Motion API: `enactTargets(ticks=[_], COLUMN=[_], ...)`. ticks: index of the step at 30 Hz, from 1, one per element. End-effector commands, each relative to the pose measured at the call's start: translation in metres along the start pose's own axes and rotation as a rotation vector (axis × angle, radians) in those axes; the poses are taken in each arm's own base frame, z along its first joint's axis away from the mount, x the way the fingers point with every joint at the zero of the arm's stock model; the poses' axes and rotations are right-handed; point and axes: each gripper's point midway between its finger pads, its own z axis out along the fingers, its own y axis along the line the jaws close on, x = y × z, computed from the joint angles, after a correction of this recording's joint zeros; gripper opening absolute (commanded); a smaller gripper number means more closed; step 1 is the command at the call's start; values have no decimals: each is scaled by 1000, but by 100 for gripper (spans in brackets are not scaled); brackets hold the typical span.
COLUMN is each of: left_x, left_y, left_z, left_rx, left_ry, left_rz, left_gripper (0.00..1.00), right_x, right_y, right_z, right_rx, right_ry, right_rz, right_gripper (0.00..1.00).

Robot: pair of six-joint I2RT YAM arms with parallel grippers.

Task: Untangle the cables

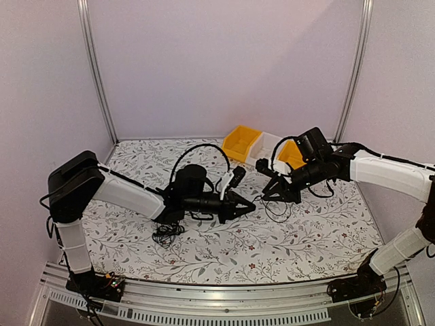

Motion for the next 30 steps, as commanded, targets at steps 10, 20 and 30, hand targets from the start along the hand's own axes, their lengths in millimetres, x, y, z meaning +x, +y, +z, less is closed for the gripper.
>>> enactTargets(ticks=[10,20,30], left_x=[-9,-9,-10], left_y=[-11,-10,-10], left_z=[9,10,12], left_rx=[52,52,52], left_ry=[-11,-7,-3], left_rz=[13,5,2], left_gripper=[0,0,0], right_x=[-18,-28,-30], right_y=[12,19,23], right_z=[-5,-12,-15], right_rx=[-57,-86,-98], right_ry=[-75,-116,-128], right_rz=[-46,-51,-48], right_gripper=[27,19,14])
